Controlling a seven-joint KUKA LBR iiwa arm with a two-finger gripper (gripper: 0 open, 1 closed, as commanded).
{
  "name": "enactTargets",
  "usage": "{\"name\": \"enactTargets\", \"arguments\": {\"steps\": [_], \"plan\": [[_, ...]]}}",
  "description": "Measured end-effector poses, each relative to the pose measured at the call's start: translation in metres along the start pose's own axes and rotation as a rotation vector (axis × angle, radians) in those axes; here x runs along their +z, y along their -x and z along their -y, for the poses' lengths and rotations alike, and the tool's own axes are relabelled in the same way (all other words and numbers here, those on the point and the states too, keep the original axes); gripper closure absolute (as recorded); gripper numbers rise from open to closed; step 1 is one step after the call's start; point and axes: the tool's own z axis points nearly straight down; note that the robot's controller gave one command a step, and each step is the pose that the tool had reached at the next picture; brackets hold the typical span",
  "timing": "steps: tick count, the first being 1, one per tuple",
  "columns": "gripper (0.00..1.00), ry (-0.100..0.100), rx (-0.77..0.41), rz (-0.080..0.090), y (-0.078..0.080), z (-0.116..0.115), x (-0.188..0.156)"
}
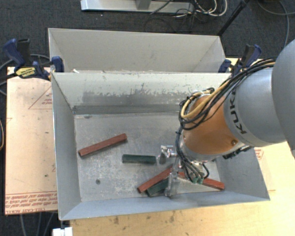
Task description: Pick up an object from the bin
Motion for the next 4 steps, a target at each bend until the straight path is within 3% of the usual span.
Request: {"name": "enactTargets", "arguments": {"steps": [1,2,3,4], "plan": [[1.00,0.001,0.001,0.004,0.001,0.000,-0.003],[1.00,-0.002,-0.412,0.006,0.008,0.028,-0.004],[1.00,-0.003,-0.906,0.009,0.041,0.046,-0.004],[1.00,-0.004,-1.442,0.006,0.040,0.086,-0.006]]}}
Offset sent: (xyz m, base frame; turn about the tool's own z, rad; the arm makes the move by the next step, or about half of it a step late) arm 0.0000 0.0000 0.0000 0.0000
